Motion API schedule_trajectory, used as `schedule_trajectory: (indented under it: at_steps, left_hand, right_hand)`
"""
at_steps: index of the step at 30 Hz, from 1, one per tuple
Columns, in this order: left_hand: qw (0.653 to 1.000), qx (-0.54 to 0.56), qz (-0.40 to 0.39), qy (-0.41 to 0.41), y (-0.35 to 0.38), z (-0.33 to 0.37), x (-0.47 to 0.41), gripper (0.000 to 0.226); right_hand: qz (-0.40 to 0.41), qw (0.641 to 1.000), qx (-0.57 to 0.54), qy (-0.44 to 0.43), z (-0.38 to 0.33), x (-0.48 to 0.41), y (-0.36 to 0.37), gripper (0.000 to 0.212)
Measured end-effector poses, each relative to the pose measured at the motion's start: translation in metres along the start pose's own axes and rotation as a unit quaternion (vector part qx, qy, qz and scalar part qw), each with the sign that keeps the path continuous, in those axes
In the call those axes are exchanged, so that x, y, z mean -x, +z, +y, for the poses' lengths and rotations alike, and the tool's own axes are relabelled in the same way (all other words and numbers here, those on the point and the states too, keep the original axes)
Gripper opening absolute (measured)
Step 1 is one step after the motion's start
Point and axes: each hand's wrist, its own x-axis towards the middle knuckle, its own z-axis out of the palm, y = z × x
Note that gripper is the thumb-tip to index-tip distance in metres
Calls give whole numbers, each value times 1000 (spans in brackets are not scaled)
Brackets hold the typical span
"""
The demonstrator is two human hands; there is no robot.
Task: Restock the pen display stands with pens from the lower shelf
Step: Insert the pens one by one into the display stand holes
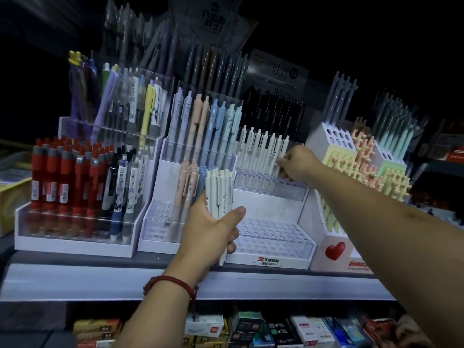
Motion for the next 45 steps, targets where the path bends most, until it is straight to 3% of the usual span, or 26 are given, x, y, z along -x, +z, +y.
schedule_trajectory:
  at_steps: [3,5,8,10,16,20,24,28,34,37,40,42,45]
  left_hand:
    - [1000,4,-1,-2,0,1,1,23]
    - [1000,10,-3,-5,0,2,2,23]
    - [1000,15,-9,-6,1,3,1,26]
    - [1000,13,-12,-2,1,4,1,27]
    - [1000,12,-8,-1,4,6,3,34]
    - [999,20,-33,2,3,9,7,36]
    - [999,21,-46,-9,1,8,7,40]
    - [998,21,-65,-12,0,5,11,15]
    - [998,8,-57,-30,-1,5,10,26]
    - [998,5,-48,-40,-4,2,10,26]
    - [997,5,-47,-55,-5,-1,10,25]
    - [997,6,-46,-57,-6,-1,10,24]
    - [998,11,-45,-52,-6,-1,11,20]
  right_hand:
    - [67,995,70,-16,-11,20,-5,39]
    - [102,991,5,-82,-21,52,-6,29]
    - [1,973,-133,-188,-42,114,-2,23]
    - [-67,956,-197,-207,-54,145,0,24]
    - [-100,960,-162,-207,-66,161,13,31]
    - [-158,939,-260,-162,-61,152,10,41]
    - [-193,921,-285,-185,-55,150,9,55]
    - [-203,900,-347,-168,-49,144,8,29]
    - [-207,894,-366,-154,-50,134,-2,8]
    - [-154,886,-424,-110,-55,121,-20,6]
    - [5,889,-449,-87,-57,102,-46,10]
    - [120,908,-390,-95,-54,87,-61,10]
    - [249,936,-216,-124,-42,64,-72,10]
